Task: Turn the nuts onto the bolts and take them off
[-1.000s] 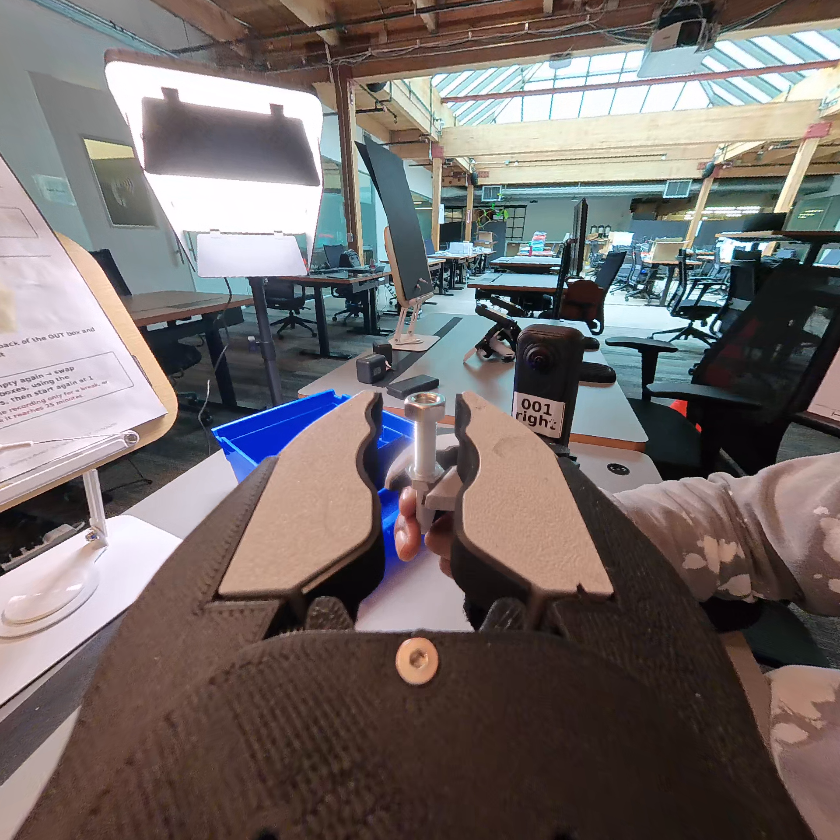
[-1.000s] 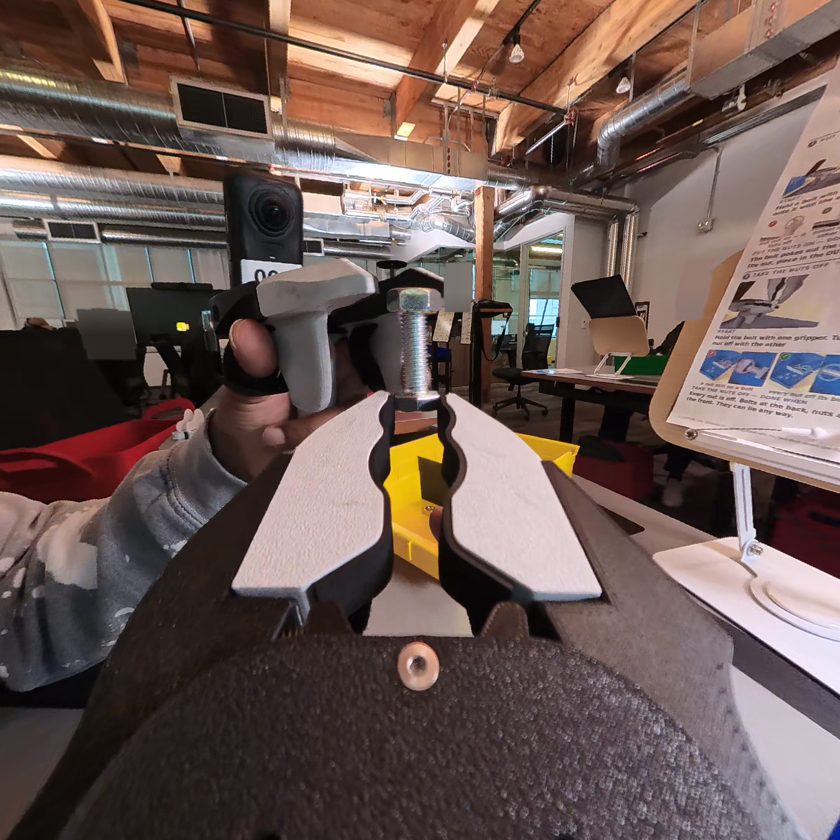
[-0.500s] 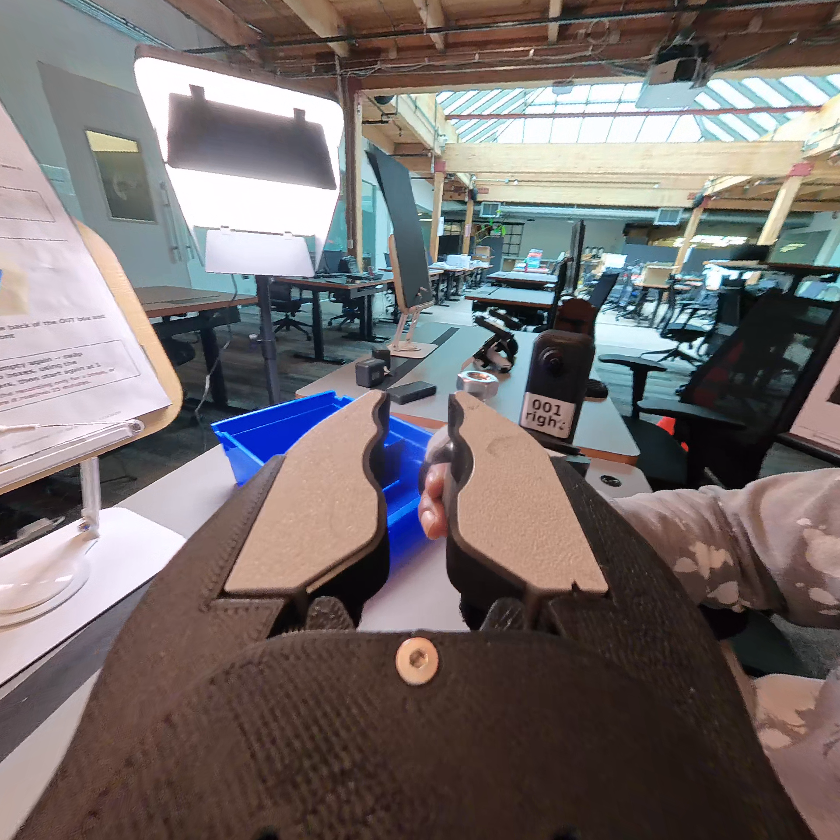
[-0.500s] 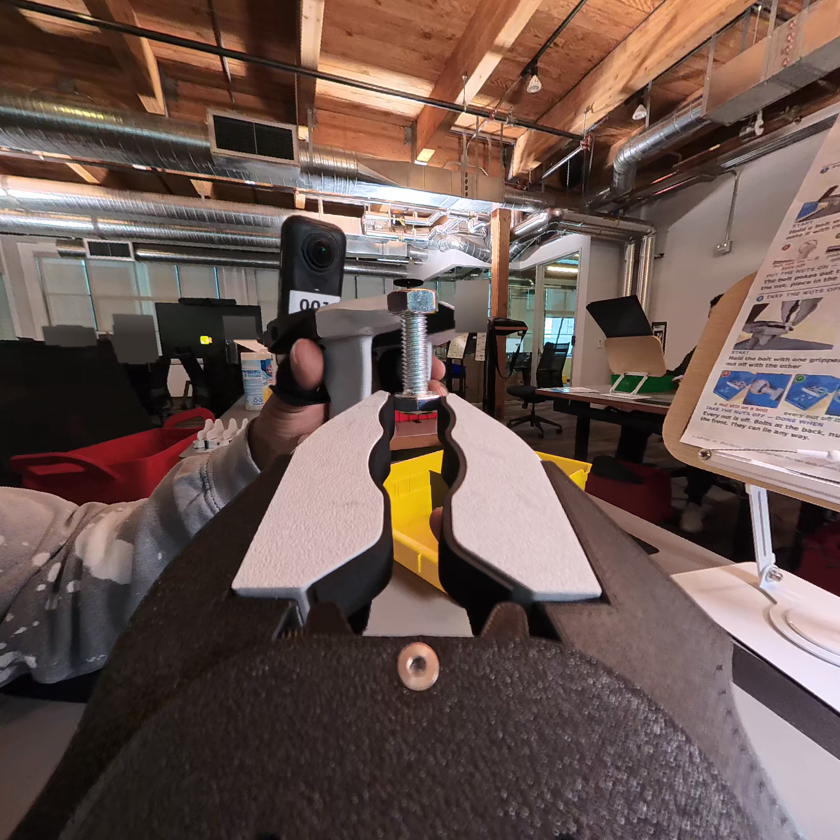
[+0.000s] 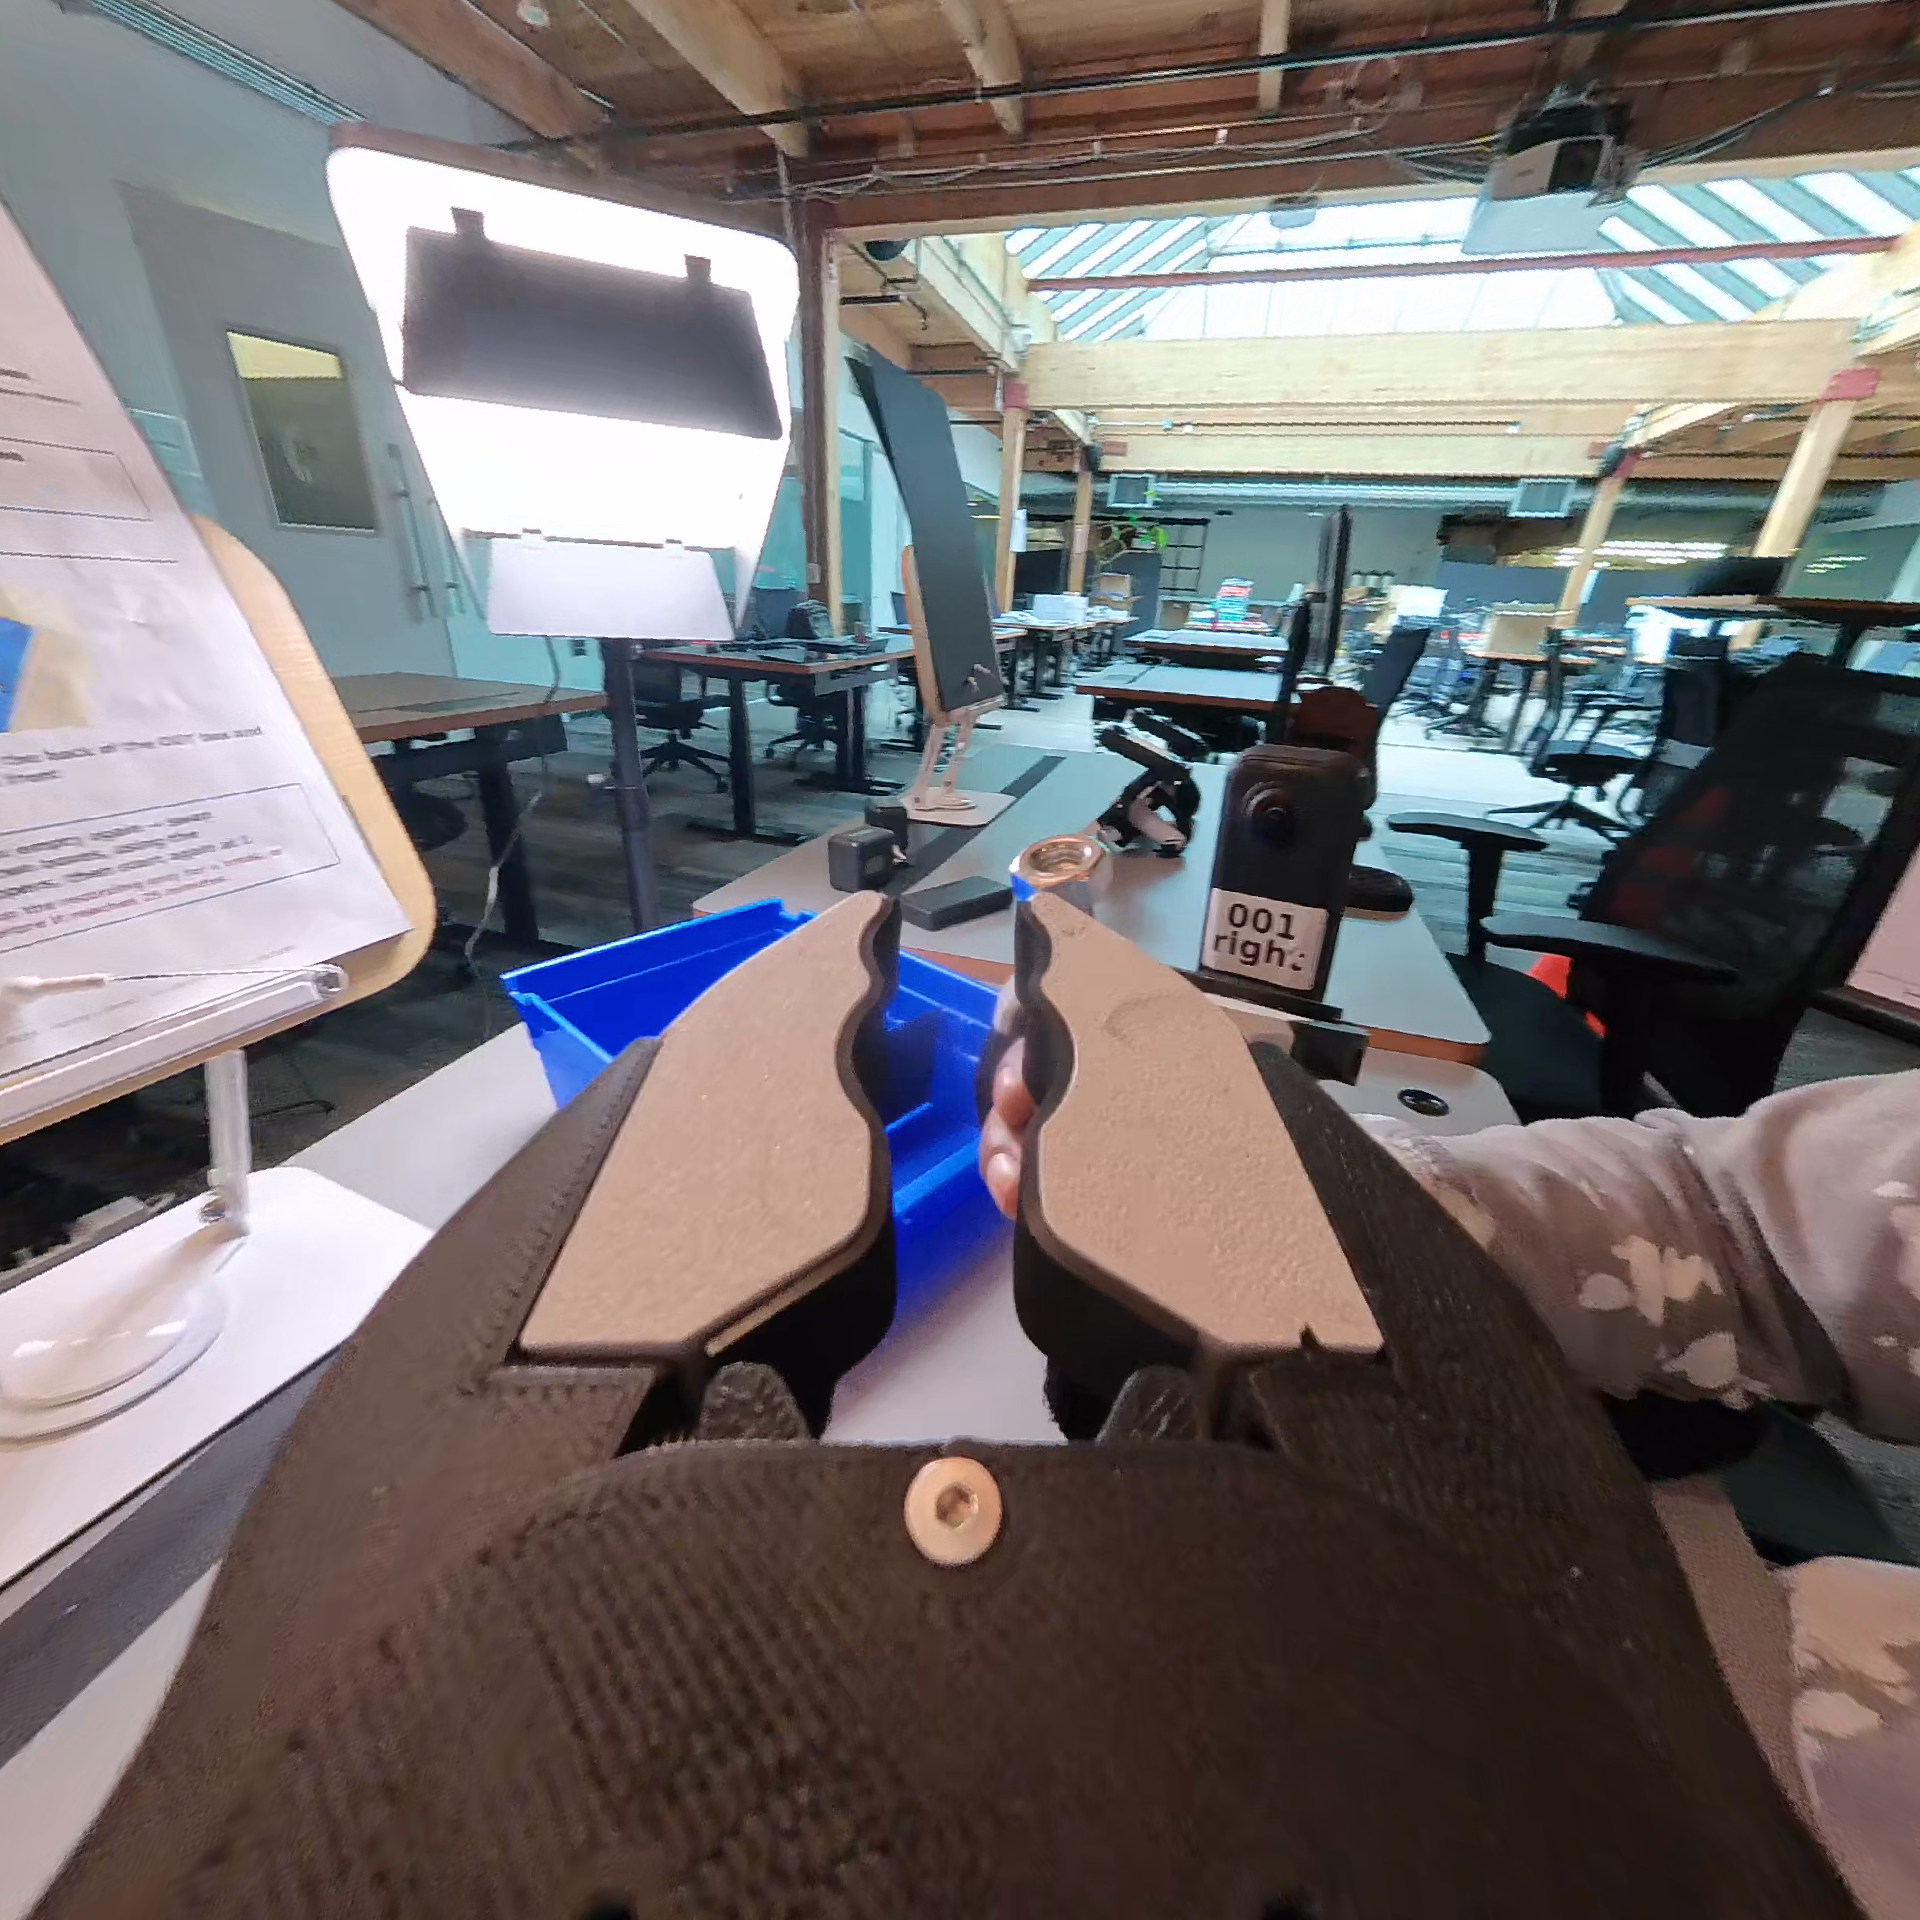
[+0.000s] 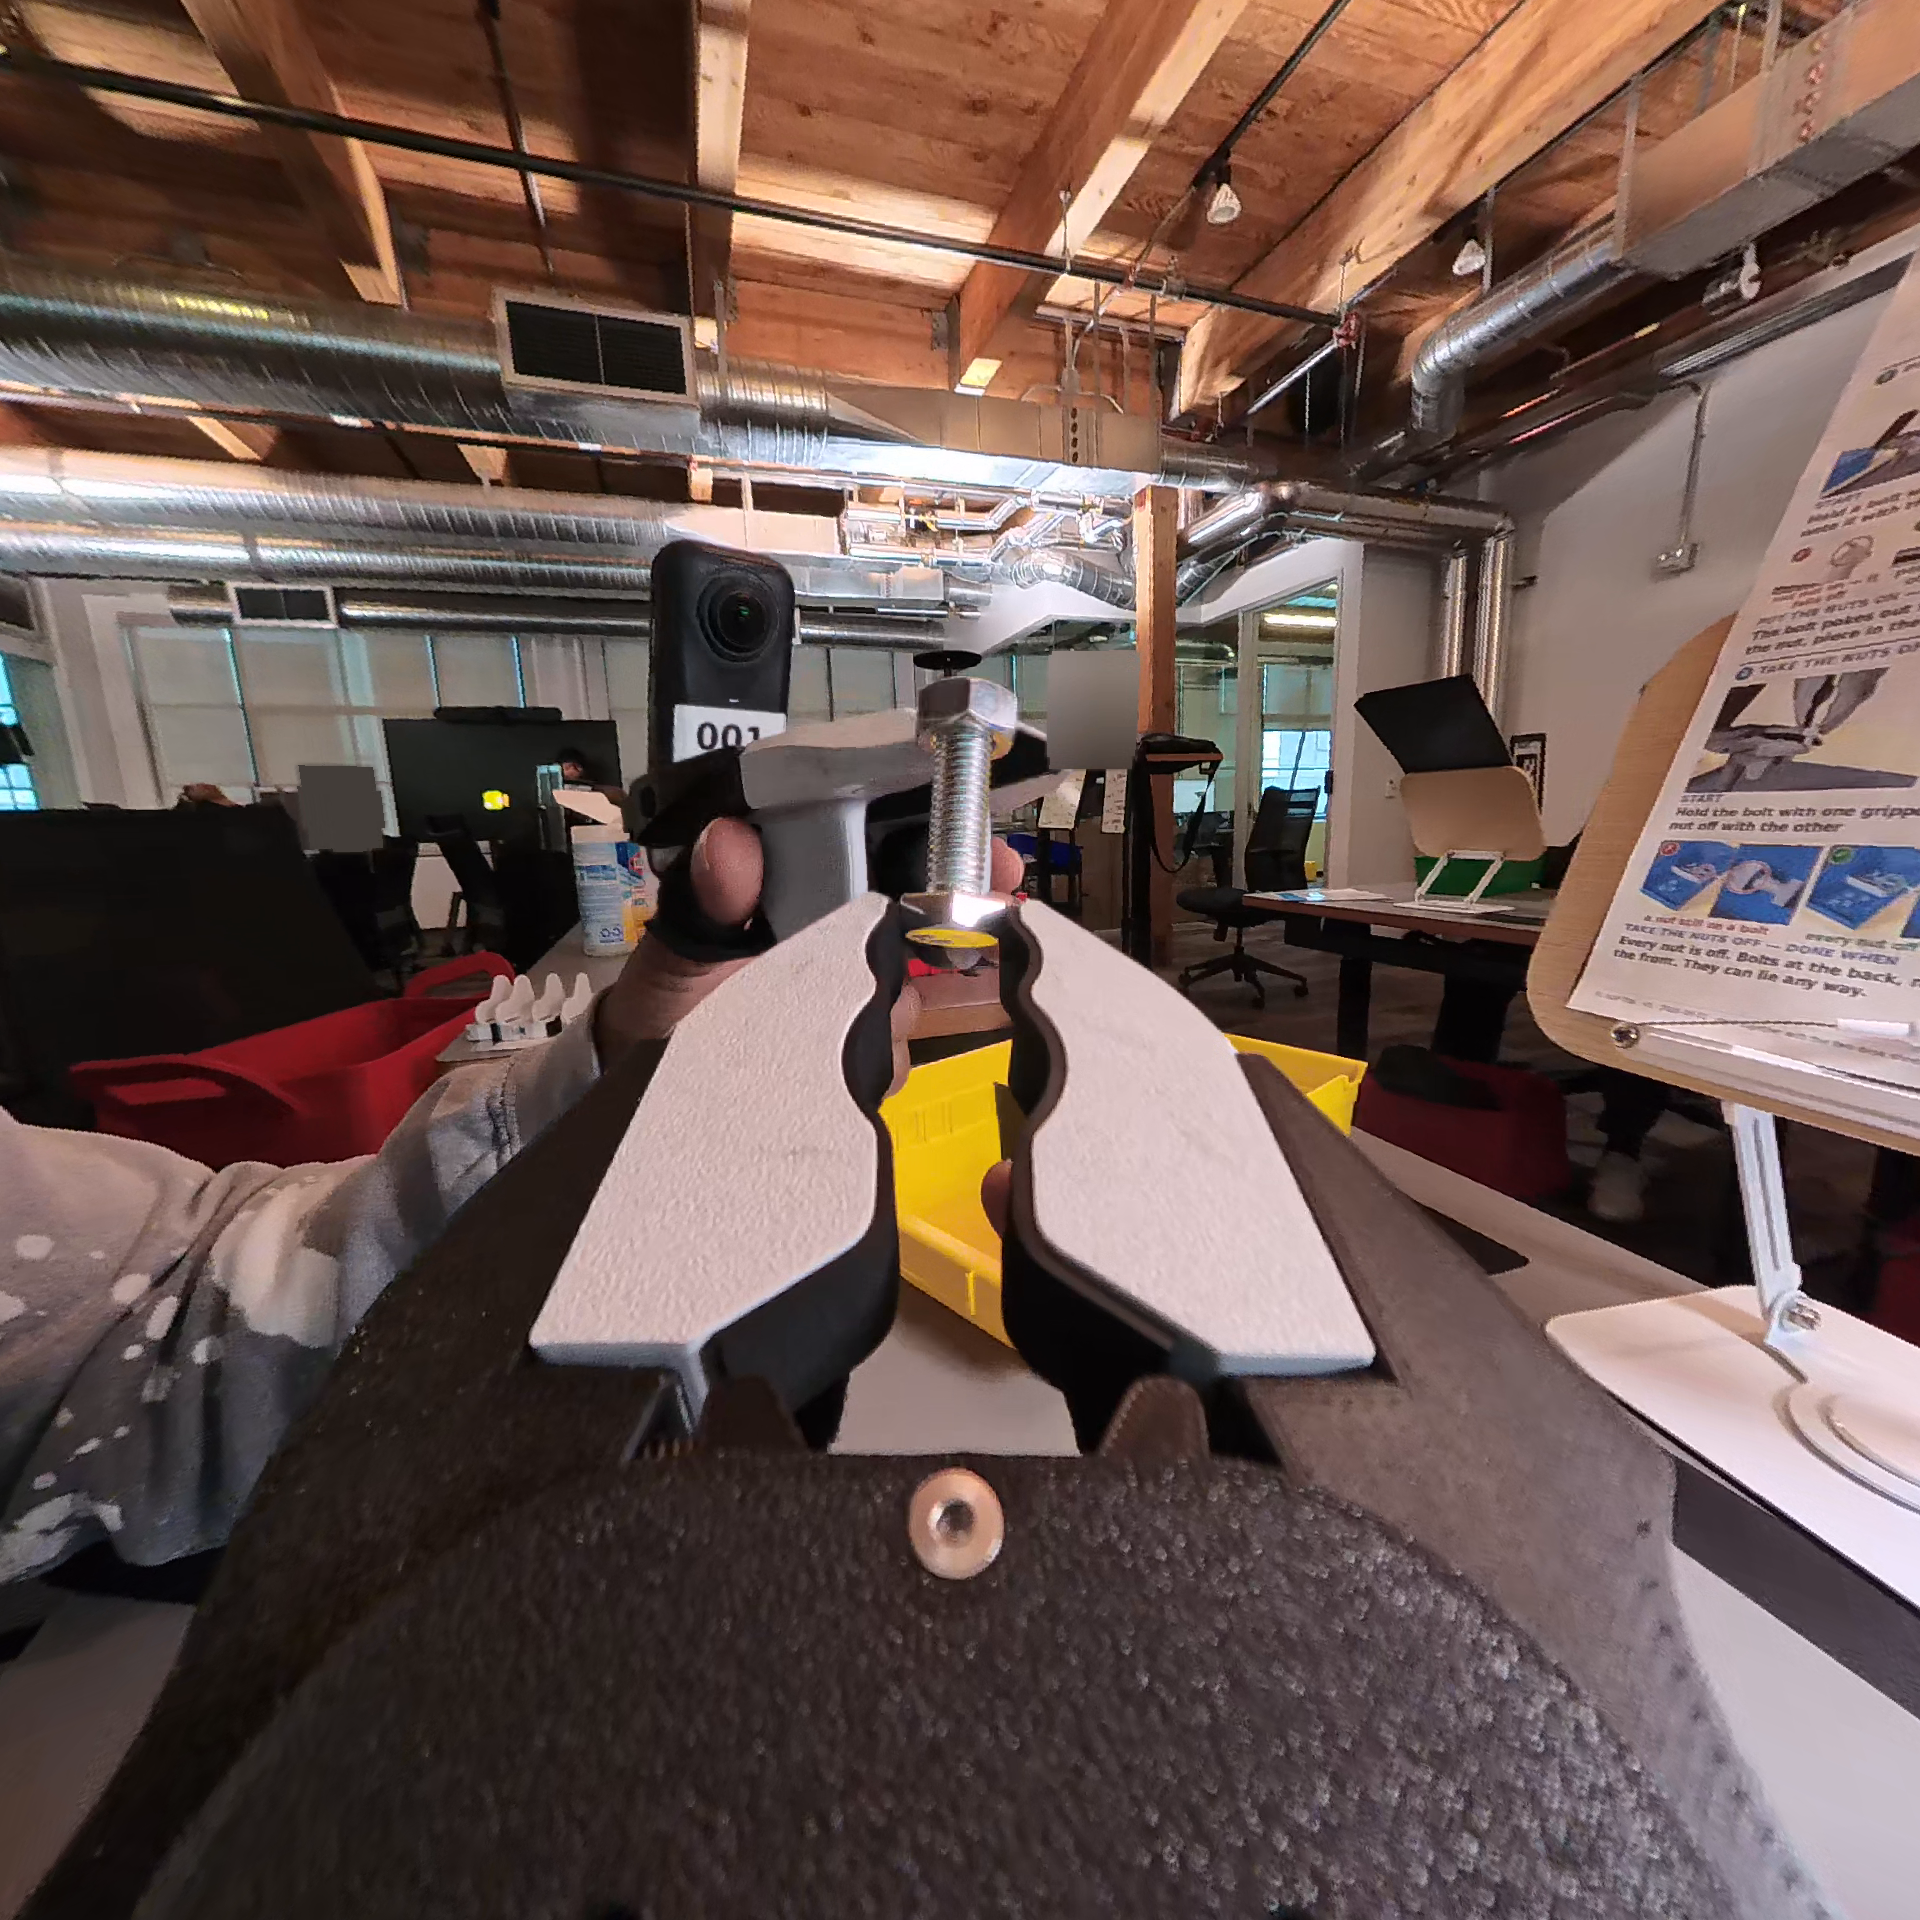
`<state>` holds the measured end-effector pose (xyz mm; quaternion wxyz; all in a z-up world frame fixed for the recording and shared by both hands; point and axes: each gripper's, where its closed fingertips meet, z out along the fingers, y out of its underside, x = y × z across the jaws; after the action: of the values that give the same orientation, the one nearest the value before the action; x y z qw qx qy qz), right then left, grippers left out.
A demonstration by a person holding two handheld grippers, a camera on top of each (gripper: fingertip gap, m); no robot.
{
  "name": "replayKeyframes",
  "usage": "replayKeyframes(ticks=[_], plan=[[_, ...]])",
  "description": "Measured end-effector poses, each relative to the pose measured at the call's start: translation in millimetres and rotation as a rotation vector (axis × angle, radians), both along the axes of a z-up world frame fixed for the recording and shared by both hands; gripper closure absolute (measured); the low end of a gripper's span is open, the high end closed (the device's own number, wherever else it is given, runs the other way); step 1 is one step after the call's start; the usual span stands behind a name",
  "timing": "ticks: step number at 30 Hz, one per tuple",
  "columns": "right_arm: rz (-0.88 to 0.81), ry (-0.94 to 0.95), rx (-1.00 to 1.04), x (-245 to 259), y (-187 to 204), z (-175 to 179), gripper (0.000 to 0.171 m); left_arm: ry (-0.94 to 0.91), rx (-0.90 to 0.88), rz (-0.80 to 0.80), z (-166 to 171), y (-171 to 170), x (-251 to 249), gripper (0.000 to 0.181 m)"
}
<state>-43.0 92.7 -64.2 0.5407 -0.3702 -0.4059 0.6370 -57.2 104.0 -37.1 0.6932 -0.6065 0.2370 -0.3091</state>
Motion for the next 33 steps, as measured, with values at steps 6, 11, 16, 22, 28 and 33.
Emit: replayKeyframes(ticks=[6, 11, 16, 22, 28, 33], plan=[[0.006, 0.011, -0.012, -1.1, -1.3, -1.4, 0.153, -0.045, 0.007, -0.109, 5.0, -10.6, 11.5, 0.157], [0.016, -0.002, 0.002, -4.8, -6.4, -5.7, 0.153, -0.012, 0.013, -0.125, 2.9, -13.5, 20.5, 0.16], [0.013, -0.036, 0.023, -9.0, -10.7, -11.2, 0.153, 0.025, 0.019, -0.123, 0.7, -15.0, 23.3, 0.164], [0.025, -0.06, 0.029, -11.0, -13.2, -15.6, 0.153, 0.058, 0.028, -0.131, -1.8, -16.4, 26.0, 0.164], [0.049, -0.025, 0.023, -5.7, -14.4, -9.2, 0.153, 0.066, 0.048, -0.167, -1.9, -21.5, 26.8, 0.159], [0.06, -0.002, 0.023, -1.4, -14.3, -6.3, 0.153, 0.035, 0.043, -0.152, 1.1, -19.4, 21.4, 0.165]])
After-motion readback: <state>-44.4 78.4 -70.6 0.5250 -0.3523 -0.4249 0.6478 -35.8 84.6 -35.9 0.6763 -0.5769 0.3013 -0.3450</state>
